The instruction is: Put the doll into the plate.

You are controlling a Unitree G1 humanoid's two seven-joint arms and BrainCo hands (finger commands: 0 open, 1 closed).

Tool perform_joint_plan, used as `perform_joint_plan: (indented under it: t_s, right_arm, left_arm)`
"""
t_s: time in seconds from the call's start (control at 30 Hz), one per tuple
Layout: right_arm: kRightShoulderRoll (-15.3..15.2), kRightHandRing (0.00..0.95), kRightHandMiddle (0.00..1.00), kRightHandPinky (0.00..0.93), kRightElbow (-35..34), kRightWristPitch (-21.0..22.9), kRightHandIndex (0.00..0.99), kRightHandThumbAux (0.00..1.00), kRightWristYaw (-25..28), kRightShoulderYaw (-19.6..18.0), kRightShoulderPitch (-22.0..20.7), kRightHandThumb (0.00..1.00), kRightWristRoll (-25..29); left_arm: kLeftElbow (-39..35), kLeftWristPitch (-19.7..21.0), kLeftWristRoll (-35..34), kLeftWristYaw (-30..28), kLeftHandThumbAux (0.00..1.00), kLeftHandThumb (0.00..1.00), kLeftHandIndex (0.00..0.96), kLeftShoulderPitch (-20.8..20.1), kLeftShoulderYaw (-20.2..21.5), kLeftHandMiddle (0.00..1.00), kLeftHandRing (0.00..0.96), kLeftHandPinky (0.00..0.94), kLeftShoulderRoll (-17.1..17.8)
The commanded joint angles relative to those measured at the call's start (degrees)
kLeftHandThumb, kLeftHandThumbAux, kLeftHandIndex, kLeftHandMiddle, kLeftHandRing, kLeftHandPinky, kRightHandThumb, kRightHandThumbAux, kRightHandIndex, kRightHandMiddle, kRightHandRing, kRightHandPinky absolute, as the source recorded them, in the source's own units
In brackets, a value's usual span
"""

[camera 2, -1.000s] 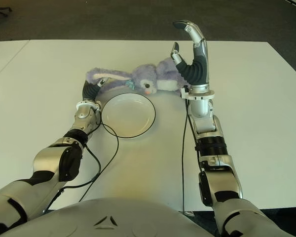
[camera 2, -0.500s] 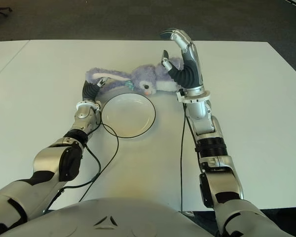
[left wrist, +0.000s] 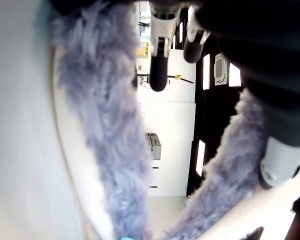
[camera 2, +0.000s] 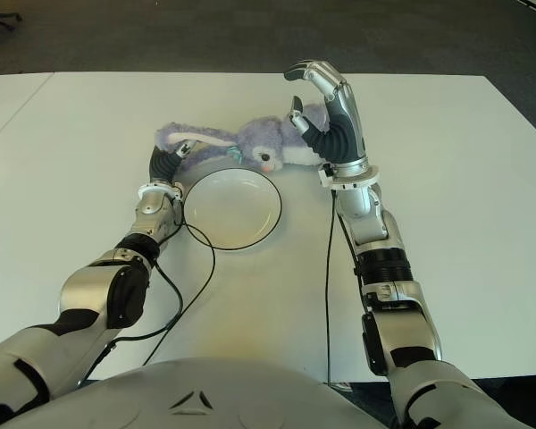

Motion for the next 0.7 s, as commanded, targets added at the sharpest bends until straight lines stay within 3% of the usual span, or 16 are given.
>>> perform_joint_plan:
  t_s: [0.03, 0.33, 0.4, 0.43, 0.47, 0.5, 0.53, 0.63, 0.7]
  right_arm:
    - [-0.3, 0.882, 0.872, 0.873, 1.1, -0.8, 0.437, 0.724, -0.5, 0.4, -0.5, 0.694, -0.7]
    - [-0.7, 0.844, 0.850, 0.819, 2.8, -1.9, 0.437, 0.724, 0.4, 1.6, -1.7, 0.693, -1.0]
    - [-1.4, 0.779, 0.767, 0.771, 4.1, -2.6, 0.430, 0.728, 3.1, 2.7, -2.5, 0.682, 0.5]
    - [-1.8, 0.347, 0.361, 0.363, 4.7, -2.9, 0.413, 0.731, 4.4, 3.3, -3.0, 0.671, 1.3]
    - [-3.1, 0.273, 0.292, 0.292, 7.1, -3.5, 0.411, 0.731, 6.6, 3.9, -4.4, 0.669, 2.2]
    - [-4.1, 0.068, 0.086, 0.072, 8.9, -4.0, 0.126, 0.574, 8.0, 4.2, -5.5, 0.200, 2.7]
    - [-4.7, 0.016, 0.033, 0.018, 10.1, -4.5, 0.054, 0.536, 8.9, 4.4, -6.2, 0.075, 3.1]
    - [-7.2, 0.000, 0.001, 0.000, 12.8, -5.8, 0.008, 0.471, 10.6, 4.3, -7.9, 0.031, 2.9]
    - [-7.9, 0.000, 0.000, 0.000, 12.9, -6.0, 0.000, 0.427, 11.0, 4.5, -8.1, 0.054, 2.1]
  left_arm:
    - [5.2, 5.6, 0.1, -0.1, 0.630, 0.000, 0.105, 7.1, 0.0, 0.205, 0.214, 0.215, -2.2]
    - [5.3, 6.3, 0.1, 0.2, 0.623, 0.000, 0.105, 7.1, -0.1, 0.213, 0.223, 0.228, -2.0]
    - [5.3, 6.6, 0.1, 0.3, 0.623, 0.000, 0.103, 7.0, -0.1, 0.217, 0.228, 0.232, -2.0]
    - [5.3, 6.7, 0.1, 0.3, 0.625, 0.000, 0.101, 7.0, -0.1, 0.219, 0.230, 0.233, -1.9]
    - [5.3, 6.8, 0.1, 0.4, 0.626, 0.000, 0.101, 6.9, 0.0, 0.220, 0.230, 0.233, -1.9]
    - [5.3, 6.8, 0.1, 0.4, 0.638, 0.000, 0.099, 6.9, 0.0, 0.222, 0.232, 0.228, -1.9]
    - [5.3, 6.8, 0.1, 0.3, 0.641, 0.000, 0.098, 6.9, 0.0, 0.223, 0.232, 0.226, -2.0]
    - [5.3, 6.7, 0.0, 0.4, 0.642, 0.000, 0.098, 6.9, 0.0, 0.222, 0.227, 0.207, -2.0]
    - [5.3, 6.8, 0.0, 0.6, 0.647, 0.000, 0.103, 6.9, 0.1, 0.225, 0.228, 0.221, -2.0]
